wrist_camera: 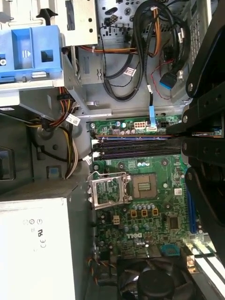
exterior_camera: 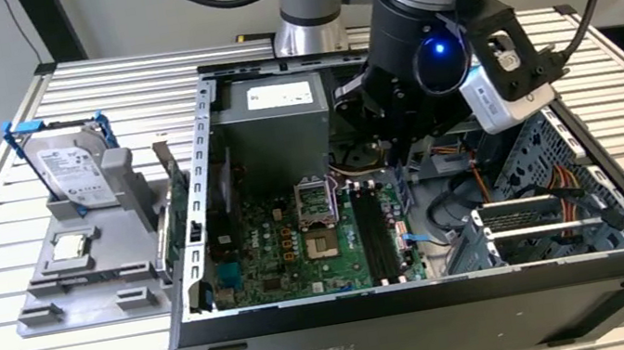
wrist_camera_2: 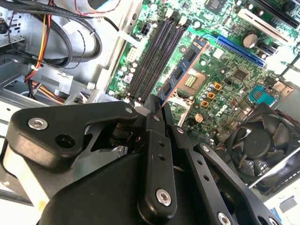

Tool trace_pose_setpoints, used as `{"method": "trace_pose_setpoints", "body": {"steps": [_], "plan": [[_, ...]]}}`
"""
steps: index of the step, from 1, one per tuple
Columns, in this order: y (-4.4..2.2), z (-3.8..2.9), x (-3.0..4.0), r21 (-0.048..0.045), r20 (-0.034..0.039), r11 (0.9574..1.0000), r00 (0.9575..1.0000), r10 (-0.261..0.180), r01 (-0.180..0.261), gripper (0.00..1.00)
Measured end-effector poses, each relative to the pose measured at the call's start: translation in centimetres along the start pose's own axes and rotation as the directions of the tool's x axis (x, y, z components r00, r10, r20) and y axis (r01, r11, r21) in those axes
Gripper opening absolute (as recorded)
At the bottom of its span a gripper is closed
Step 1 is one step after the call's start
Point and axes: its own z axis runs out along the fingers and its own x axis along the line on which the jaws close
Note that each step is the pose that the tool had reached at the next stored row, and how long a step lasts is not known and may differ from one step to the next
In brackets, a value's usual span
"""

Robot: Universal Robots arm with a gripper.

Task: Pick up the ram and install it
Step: 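Insert the ram into the slot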

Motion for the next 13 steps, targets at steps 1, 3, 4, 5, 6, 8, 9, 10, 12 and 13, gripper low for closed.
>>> {"method": "trace_pose_setpoints", "body": {"steps": [1,3,4,5,6,8,9,10,12,13], "plan": [[0.00,0.07,0.00,-0.0015,-0.0001,1.0000,1.0000,0.000,0.000,0.00],[0.01,0.12,-0.03,-0.0017,-0.0008,1.0000,1.0000,-0.009,0.009,0.00],[0.04,0.15,-0.05,-0.0018,-0.0011,0.9999,0.9999,-0.013,0.013,0.00],[0.08,0.19,-0.05,-0.0017,-0.0014,0.9998,0.9998,-0.018,0.018,0.00],[0.13,0.24,-0.06,-0.0017,-0.0017,0.9998,0.9998,-0.022,0.022,0.00],[0.20,0.33,-0.15,-0.0020,-0.0020,0.9996,0.9996,-0.029,0.029,0.00],[0.22,0.34,-0.28,-0.0020,-0.0022,0.9995,0.9995,-0.031,0.031,0.00],[0.23,0.34,-0.41,-0.0017,-0.0024,0.9995,0.9995,-0.032,0.031,0.00],[0.28,0.38,-0.65,-0.0019,-0.0023,0.9995,0.9995,-0.032,0.032,0.00],[0.32,0.40,-0.78,-0.0020,-0.0023,0.9995,0.9995,-0.032,0.032,0.00]]}}
